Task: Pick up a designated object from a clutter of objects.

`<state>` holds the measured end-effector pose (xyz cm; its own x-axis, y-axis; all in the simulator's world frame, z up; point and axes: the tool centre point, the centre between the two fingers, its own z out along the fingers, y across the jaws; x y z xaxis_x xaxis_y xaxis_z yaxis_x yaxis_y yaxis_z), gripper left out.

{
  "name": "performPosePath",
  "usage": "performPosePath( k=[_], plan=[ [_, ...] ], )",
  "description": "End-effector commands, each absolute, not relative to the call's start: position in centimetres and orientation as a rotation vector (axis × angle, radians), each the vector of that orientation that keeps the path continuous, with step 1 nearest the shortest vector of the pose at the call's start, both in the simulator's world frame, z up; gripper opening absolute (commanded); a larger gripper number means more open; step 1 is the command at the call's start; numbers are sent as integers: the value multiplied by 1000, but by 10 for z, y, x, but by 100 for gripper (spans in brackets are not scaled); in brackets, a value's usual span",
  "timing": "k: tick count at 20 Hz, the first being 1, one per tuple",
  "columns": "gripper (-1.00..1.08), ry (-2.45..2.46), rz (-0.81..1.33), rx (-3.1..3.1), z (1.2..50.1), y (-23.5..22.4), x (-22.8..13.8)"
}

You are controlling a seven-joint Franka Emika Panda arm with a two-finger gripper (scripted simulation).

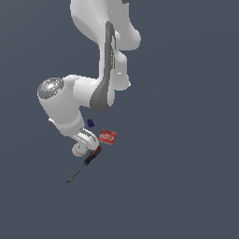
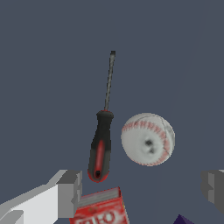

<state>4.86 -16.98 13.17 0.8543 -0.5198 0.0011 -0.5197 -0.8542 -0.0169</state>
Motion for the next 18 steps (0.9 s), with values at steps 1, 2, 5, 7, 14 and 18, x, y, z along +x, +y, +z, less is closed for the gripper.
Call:
performPosePath(
  k=[1,2,5,7,14,18],
  plan=[
    [100,902,-6,-2999,117,-182,46],
    [100,919,-5,-2996,113,-186,46],
    [100,958,-2,-2989,103,-194,43],
    [100,971,0,-2987,99,-197,42],
    [100,971,1,-2987,93,-197,42],
    [100,973,1,-2987,74,-197,41]
  ],
)
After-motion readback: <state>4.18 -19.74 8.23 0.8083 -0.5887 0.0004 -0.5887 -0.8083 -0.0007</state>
